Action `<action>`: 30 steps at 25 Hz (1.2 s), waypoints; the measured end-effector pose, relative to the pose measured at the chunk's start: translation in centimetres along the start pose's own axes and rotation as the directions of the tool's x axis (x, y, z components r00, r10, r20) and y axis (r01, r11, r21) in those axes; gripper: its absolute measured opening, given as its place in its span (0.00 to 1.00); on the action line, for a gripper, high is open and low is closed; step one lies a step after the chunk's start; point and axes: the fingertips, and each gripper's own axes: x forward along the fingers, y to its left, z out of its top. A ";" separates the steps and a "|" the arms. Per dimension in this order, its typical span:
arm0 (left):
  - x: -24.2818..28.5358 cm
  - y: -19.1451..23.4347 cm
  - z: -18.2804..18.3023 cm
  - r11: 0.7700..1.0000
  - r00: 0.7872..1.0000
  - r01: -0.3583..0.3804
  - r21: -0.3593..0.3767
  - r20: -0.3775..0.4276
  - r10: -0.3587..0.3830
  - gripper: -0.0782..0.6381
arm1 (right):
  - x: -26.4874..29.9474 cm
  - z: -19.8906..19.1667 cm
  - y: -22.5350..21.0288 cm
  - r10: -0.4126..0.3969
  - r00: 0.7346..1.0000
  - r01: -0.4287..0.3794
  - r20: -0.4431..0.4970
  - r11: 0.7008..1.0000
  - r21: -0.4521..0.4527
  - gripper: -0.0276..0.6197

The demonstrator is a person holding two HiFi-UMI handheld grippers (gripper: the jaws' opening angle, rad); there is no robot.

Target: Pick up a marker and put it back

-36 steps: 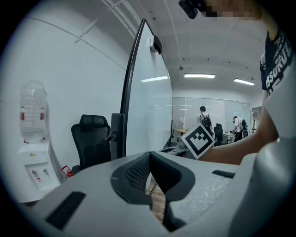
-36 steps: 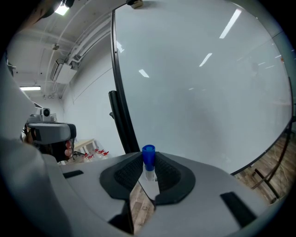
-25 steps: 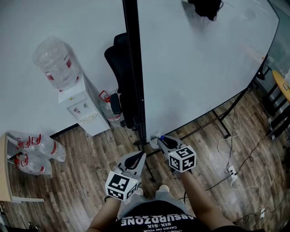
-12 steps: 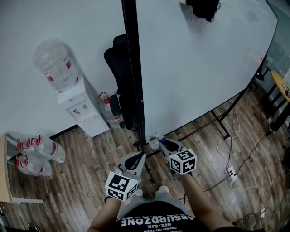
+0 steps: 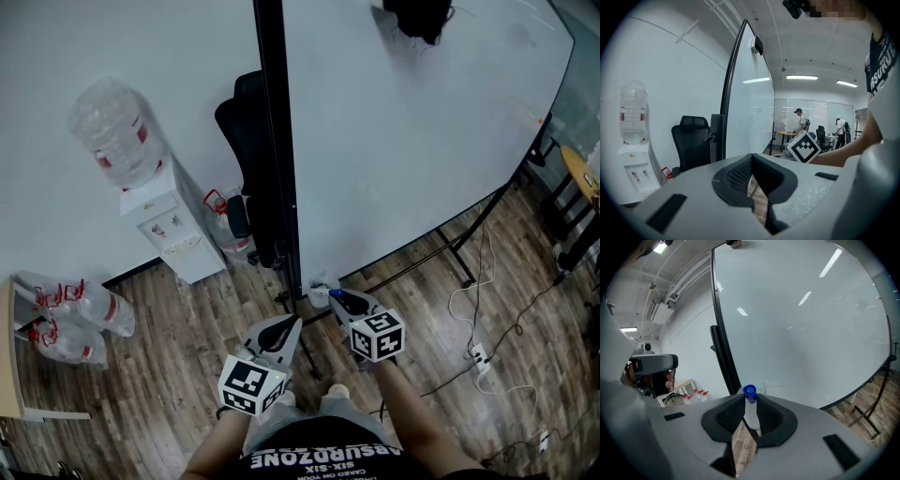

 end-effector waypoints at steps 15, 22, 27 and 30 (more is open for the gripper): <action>-0.1 -0.3 -0.1 1.000 1.000 0.003 -0.004 0.001 -0.003 0.12 | -0.6 -0.9 -0.1 -0.011 1.000 0.011 -0.023 1.000 -0.003 0.15; 0.1 -0.7 -0.2 1.000 1.000 0.009 -0.007 -0.001 -0.009 0.12 | -2.2 -0.7 0.5 -0.002 1.000 0.003 -0.014 1.000 0.017 0.16; 0.3 -0.9 0.0 1.000 1.000 0.019 -0.008 0.004 -0.019 0.12 | -4.1 0.4 1.3 0.004 1.000 -0.004 0.026 1.000 0.022 0.13; 0.5 -1.1 0.1 1.000 1.000 0.026 -0.007 0.005 -0.026 0.12 | -5.1 1.2 1.9 0.005 0.998 -0.006 0.057 1.000 0.019 0.10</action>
